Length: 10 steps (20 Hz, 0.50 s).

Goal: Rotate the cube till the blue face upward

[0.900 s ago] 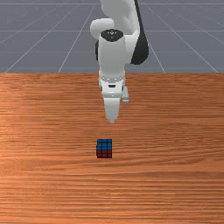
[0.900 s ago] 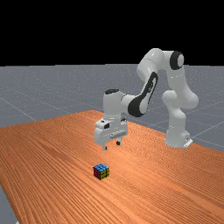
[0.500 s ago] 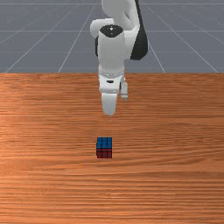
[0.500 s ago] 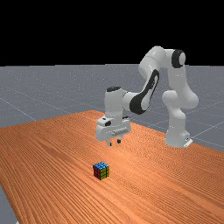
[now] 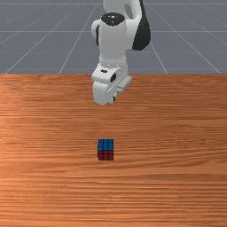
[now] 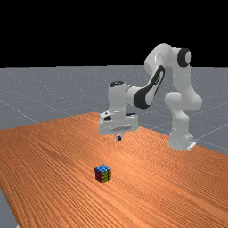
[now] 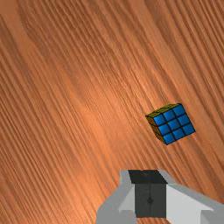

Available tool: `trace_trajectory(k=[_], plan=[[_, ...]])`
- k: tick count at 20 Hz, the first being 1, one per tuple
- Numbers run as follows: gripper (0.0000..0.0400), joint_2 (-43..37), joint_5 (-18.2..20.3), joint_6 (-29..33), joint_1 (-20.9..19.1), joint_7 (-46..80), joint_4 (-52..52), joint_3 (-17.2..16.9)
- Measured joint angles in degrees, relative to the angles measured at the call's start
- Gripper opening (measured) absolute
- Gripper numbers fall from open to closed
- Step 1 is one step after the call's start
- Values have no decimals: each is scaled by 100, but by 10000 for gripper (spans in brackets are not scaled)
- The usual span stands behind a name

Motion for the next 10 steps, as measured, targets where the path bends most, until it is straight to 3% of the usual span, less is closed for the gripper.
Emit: trace_trajectory(k=[10], plan=[[0,233,192,-428,190,2086,351,-225]])
